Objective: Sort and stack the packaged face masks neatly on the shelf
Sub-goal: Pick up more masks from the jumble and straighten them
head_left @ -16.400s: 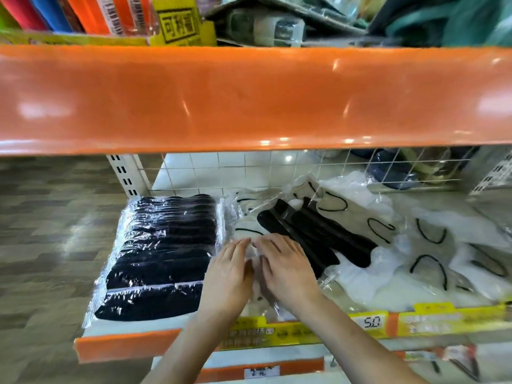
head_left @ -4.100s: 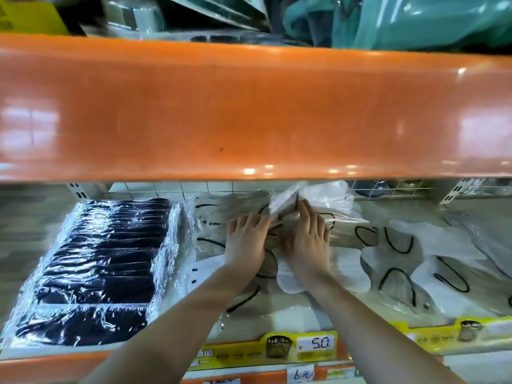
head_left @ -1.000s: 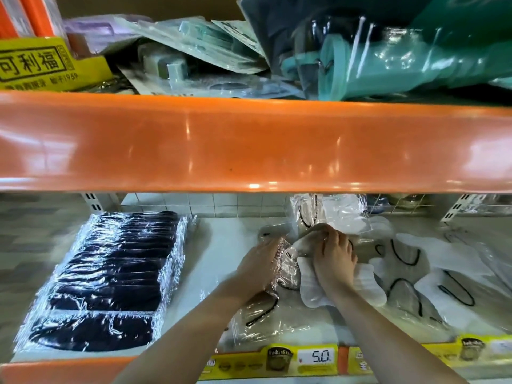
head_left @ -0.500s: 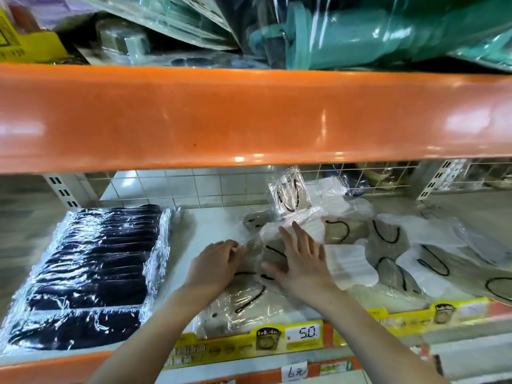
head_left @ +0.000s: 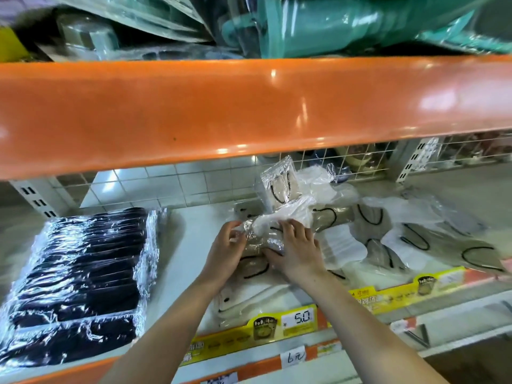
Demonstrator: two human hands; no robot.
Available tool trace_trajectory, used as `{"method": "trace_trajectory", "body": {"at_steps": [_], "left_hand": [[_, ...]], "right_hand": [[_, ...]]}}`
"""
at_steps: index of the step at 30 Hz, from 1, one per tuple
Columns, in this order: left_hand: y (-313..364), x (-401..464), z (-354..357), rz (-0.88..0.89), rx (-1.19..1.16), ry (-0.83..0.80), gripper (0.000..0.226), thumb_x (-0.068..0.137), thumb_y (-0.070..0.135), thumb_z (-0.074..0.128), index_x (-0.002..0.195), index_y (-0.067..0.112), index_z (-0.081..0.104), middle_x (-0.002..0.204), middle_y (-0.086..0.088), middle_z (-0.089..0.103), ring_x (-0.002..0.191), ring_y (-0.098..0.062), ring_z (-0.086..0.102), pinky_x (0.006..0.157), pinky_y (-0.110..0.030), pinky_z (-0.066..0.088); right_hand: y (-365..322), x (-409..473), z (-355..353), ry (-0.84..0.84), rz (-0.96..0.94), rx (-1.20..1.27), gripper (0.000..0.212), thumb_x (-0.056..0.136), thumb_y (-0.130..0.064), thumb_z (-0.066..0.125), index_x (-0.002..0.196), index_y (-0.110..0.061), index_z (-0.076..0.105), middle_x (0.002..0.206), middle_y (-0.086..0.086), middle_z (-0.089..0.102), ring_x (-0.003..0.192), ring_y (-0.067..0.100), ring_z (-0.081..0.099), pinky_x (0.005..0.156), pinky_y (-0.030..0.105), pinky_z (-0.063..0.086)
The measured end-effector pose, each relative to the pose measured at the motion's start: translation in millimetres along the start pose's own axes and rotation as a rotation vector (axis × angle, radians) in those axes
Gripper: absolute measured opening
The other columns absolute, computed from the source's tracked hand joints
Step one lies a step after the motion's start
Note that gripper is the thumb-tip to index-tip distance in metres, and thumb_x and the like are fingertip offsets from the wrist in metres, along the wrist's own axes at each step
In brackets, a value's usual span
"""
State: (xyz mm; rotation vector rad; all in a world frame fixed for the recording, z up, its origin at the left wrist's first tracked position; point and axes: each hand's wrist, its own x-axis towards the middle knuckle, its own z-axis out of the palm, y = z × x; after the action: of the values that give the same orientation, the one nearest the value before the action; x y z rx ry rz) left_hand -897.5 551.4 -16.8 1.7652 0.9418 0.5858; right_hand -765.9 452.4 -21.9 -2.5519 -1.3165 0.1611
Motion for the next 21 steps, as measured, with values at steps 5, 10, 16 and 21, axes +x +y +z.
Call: {"method": "trace_trajectory", "body": {"at_steps": [5, 10, 16, 21], "left_hand": [[0.9, -8.3, 12.7, 0.077, 0.018, 0.005, 0.045, 0.091, 0.007, 0.054, 0.132, 0.025, 0.045, 0.123, 0.006, 0.052, 0.093, -0.001, 0.056, 0.083, -0.018, 0.044], [3.0, -5.7, 30.6, 0.047, 0.054, -0.005, 0.064, 0.082, -0.01, 0.047, 0.137, 0.024, 0.04, 0.135, -0.001, 0.047, 0.115, -0.019, 0.053, 0.096, -0.029, 0.044], [10.9, -1.8, 51.6, 0.051, 0.151, 0.029, 0.068, 0.082, -0.014, 0.042, 0.143, 0.015, 0.034, 0.146, -0.006, 0.038, 0.13, -0.024, 0.041, 0.108, -0.031, 0.033], [18.5, -6.0, 67.6, 0.027, 0.515, 0.194, 0.07, 0.083, -0.005, 0.044, 0.148, 0.017, 0.025, 0.152, -0.012, 0.027, 0.137, -0.031, 0.027, 0.11, -0.041, 0.024]], "right_hand": [[17.1, 3.0, -9.5, 0.059, 0.038, 0.093, 0.043, 0.096, -0.04, 0.049, 0.128, -0.013, 0.044, 0.128, 0.009, 0.045, 0.121, 0.032, 0.045, 0.093, 0.04, 0.042], [43.6, 6.7, -25.5, 0.116, 0.118, 0.345, 0.033, 0.097, -0.026, 0.05, 0.124, -0.007, 0.051, 0.117, 0.018, 0.059, 0.103, 0.039, 0.058, 0.071, 0.037, 0.042], [72.4, 12.0, -40.5, 0.121, 0.298, 0.816, 0.04, 0.098, -0.038, 0.049, 0.121, -0.005, 0.047, 0.112, 0.018, 0.06, 0.107, 0.032, 0.056, 0.072, 0.031, 0.034], [85.1, 8.4, -37.8, 0.064, 0.196, 0.829, 0.056, 0.095, -0.057, 0.037, 0.136, -0.019, 0.041, 0.137, 0.012, 0.044, 0.129, 0.029, 0.04, 0.106, 0.046, 0.033]]}}
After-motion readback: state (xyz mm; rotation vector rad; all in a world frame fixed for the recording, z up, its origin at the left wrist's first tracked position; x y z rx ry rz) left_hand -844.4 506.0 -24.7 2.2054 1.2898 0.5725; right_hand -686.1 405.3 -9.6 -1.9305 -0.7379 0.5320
